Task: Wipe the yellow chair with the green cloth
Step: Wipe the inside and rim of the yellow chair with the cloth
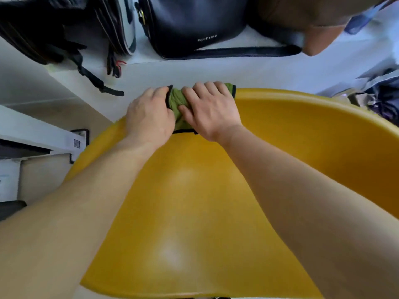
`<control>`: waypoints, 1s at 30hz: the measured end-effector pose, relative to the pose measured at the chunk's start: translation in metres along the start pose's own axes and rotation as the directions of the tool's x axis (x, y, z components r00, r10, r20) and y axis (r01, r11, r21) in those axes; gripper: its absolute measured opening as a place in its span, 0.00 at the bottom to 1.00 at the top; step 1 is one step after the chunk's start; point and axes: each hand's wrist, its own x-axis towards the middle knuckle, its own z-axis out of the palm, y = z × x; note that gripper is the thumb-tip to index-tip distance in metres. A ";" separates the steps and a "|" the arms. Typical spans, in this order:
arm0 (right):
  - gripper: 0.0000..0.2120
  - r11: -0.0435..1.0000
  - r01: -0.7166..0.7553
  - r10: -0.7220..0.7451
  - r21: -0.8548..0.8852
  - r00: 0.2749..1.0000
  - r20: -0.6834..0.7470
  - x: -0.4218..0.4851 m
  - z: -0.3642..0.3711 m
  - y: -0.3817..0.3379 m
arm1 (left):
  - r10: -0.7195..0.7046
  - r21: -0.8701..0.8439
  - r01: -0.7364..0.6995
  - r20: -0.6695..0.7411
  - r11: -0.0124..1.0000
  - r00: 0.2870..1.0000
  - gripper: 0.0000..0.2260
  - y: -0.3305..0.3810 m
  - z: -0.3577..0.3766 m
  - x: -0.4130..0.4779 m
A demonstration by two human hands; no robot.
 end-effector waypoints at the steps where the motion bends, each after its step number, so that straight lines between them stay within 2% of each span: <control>1: 0.24 0.999 -0.032 0.032 -0.015 0.999 -0.002 -0.007 -0.001 0.019 | 0.036 0.016 -0.037 0.020 0.999 0.999 0.22 0.017 0.005 0.006; 6: 0.24 0.963 -0.259 0.258 -0.072 0.966 -0.014 -0.068 -0.006 0.115 | 0.245 0.098 -0.256 0.112 0.962 0.963 0.26 0.124 0.043 0.027; 10: 0.25 0.904 -0.419 0.420 -0.084 0.908 -0.004 -0.132 -0.015 0.184 | 0.443 0.153 -0.469 0.179 0.870 0.879 0.27 0.207 0.077 0.022; 16: 0.26 0.764 -0.631 0.637 -0.135 0.771 0.003 -0.216 -0.023 0.238 | 0.608 0.110 -0.664 0.315 0.740 0.729 0.31 0.306 0.110 0.006; 20: 0.28 0.720 -0.678 0.684 -0.150 0.729 -0.010 -0.244 -0.024 0.242 | 0.651 0.131 -0.712 0.319 0.690 0.689 0.37 0.321 0.119 -0.008; 24: 0.33 0.698 -0.712 0.715 -0.079 0.699 0.008 -0.218 -0.022 0.221 | 0.676 0.213 -0.687 0.134 0.695 0.725 0.25 0.292 0.111 -0.001; 26: 0.33 0.721 -0.693 0.693 -0.023 0.720 0.039 -0.192 -0.021 0.202 | 0.662 0.252 -0.658 0.082 0.709 0.745 0.24 0.265 0.102 0.004; 30: 0.32 0.810 -0.579 0.574 0.094 0.815 0.078 -0.132 -0.018 0.146 | 0.577 0.297 -0.554 0.014 0.778 0.817 0.22 0.190 0.078 0.013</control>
